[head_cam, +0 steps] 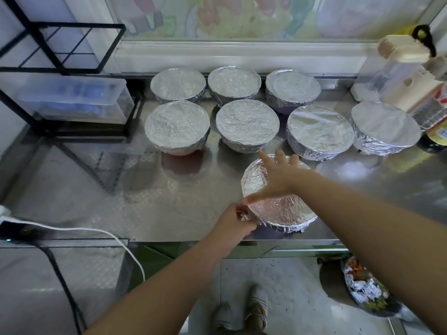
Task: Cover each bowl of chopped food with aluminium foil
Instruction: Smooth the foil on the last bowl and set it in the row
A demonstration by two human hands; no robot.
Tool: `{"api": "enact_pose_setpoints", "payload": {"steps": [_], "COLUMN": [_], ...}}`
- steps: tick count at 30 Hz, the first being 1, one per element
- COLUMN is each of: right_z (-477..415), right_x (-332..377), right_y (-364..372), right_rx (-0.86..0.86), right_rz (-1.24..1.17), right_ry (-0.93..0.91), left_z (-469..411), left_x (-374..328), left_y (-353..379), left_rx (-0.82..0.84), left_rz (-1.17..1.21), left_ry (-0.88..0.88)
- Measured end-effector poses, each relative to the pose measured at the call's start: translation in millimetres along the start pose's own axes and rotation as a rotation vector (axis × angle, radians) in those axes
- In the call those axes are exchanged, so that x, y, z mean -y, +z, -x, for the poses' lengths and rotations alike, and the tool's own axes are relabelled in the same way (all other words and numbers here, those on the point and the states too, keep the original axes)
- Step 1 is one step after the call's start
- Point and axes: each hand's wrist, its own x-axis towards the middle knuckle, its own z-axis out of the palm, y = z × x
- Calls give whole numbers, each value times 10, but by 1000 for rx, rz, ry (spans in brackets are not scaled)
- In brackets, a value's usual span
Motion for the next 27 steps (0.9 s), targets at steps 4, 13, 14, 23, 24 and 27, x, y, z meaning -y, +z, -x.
{"api": "enact_pose_setpoints", "payload": {"steps": [4, 13, 14, 23, 24, 27], "right_z": [-4, -18, -24, -14, -12, -11], "right_x": [1, -7, -10, -12, -10, -10], "right_y": [-4, 0, 2, 1, 0, 0], "right_rx": [4, 19, 18, 15, 16, 17], "right_rz": [-1, -12, -11, -14, -15, -17], "right_ry": [4, -7, -8, -13, -15, -17], "left_z": [-5, 9, 19, 159, 163, 116], "left_x": [-35, 3, -11, -196, -222, -211], "left_y": [-54, -43, -46, -123, -115, -102], "left_rx": [84, 12, 19, 161, 148, 63], "left_rz": [657, 831, 809, 124, 6, -246], "left_ry": [-226, -416, -420, -222, -182, -47]}}
